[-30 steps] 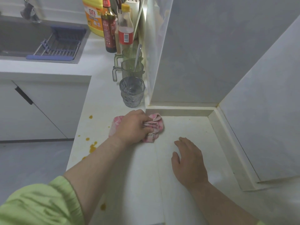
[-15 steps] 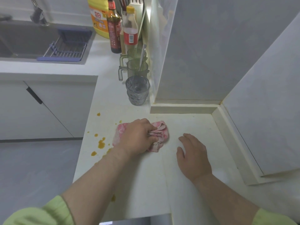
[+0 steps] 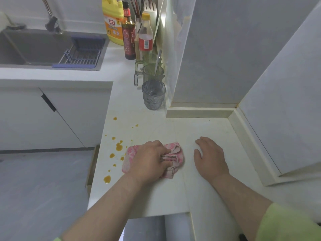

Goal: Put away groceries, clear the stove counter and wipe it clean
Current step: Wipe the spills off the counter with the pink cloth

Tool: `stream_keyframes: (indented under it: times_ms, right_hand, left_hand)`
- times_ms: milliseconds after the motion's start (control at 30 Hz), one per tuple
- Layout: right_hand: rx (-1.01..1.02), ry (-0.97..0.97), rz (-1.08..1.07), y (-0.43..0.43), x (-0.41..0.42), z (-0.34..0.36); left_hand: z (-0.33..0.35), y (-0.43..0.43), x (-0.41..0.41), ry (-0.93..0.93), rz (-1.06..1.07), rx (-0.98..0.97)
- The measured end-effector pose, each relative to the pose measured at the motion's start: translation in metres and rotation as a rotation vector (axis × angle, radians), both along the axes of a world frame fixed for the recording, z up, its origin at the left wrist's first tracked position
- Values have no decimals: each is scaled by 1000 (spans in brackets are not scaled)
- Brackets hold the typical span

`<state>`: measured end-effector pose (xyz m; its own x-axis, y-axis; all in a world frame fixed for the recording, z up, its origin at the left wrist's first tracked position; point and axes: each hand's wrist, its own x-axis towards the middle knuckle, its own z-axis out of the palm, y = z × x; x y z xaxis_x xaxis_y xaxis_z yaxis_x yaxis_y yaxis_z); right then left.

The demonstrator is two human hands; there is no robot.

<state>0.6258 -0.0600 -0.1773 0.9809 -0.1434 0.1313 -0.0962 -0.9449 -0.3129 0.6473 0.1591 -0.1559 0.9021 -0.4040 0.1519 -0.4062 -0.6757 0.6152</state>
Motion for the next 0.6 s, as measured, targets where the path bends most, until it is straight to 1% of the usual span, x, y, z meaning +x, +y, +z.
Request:
stream_keyframes:
  times_ms: [100, 167, 300, 400, 600]
  right_hand:
    - [57, 43, 4, 5, -7, 6]
    - [104, 32, 44, 15, -18, 6]
    - [55, -21, 131, 36, -44, -2]
    - [32, -28, 95, 46, -50, -4]
    - [-30, 17, 70, 54, -52, -7]
  left_hand:
    - [0, 6, -12, 16, -3, 1]
    - [2, 11, -19, 27, -11, 4]
    - [4, 20, -32, 18, -8, 9]
    - [2, 30, -46, 10, 6, 3]
    - [-1, 38, -59, 14, 29, -2]
